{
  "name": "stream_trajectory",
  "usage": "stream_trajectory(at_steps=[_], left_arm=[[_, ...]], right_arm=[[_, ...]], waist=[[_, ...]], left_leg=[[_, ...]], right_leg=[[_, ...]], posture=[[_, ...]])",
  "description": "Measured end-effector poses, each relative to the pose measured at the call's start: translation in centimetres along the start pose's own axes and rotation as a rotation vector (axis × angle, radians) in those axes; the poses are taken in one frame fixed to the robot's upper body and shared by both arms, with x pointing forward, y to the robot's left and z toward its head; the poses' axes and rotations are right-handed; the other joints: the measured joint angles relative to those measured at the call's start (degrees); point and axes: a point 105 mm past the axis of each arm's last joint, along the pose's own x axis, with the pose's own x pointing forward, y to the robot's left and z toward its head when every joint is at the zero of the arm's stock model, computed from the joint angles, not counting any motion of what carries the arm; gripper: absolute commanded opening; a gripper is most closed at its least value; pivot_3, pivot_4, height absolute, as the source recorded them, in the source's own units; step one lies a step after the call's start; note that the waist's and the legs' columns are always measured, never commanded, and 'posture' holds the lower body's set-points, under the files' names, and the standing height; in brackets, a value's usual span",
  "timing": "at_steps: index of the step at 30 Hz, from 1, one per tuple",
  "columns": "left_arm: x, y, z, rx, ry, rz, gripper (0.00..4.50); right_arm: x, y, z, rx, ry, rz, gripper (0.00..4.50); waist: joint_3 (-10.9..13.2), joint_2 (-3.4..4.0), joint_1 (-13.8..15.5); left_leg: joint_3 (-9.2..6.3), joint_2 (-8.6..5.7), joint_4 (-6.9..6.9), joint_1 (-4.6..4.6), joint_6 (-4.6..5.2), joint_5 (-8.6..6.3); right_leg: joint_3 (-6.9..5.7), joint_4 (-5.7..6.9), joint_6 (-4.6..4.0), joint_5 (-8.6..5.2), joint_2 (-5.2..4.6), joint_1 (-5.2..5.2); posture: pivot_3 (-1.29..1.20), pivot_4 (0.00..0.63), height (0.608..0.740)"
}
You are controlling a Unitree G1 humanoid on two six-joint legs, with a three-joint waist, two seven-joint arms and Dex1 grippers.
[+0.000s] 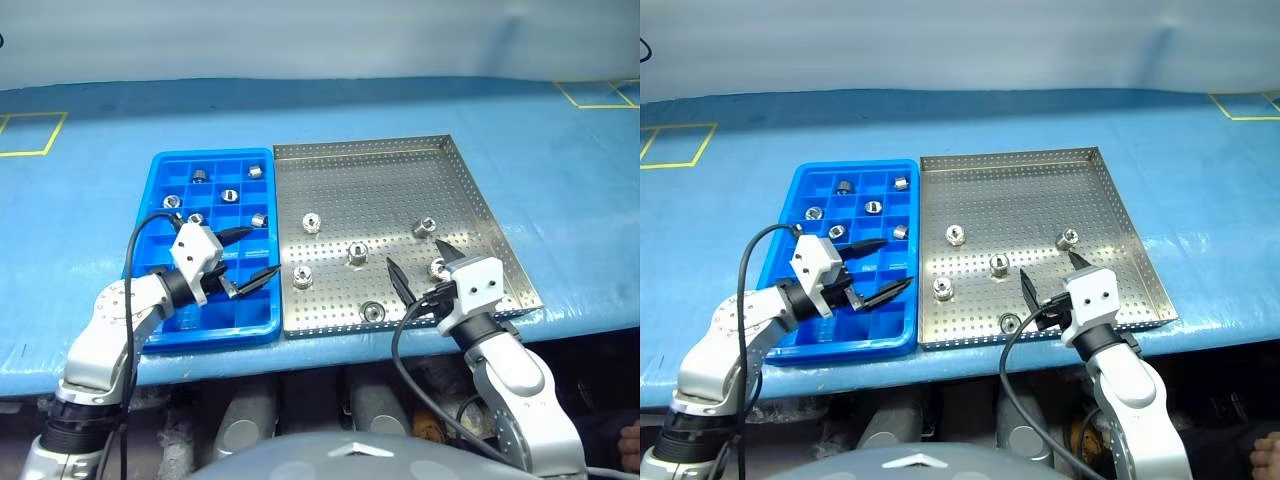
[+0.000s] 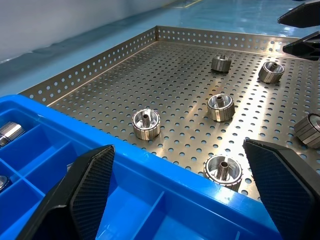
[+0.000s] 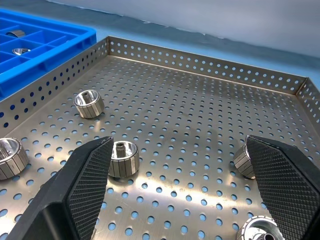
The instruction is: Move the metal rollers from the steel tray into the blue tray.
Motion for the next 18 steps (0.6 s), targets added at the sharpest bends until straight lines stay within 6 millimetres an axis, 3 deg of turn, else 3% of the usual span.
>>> stream_trajectory(at_steps=[18], left_arm=[[0.36, 0.10, 0.39, -0.010, -0.028, 0.017, 4.50]], right_arm=[[0.01, -0.27, -0.45, -0.020, 0.034, -0.034, 4.48]], waist=[[0.0, 0.00, 0.1]], left_leg=[[0.00, -0.01, 0.01, 0.00, 0.00, 0.00]], right_leg=[[0.00, 0.00, 0.00, 0.00, 0.00, 0.00]], posture=[[-0.07, 0.150, 0.740]])
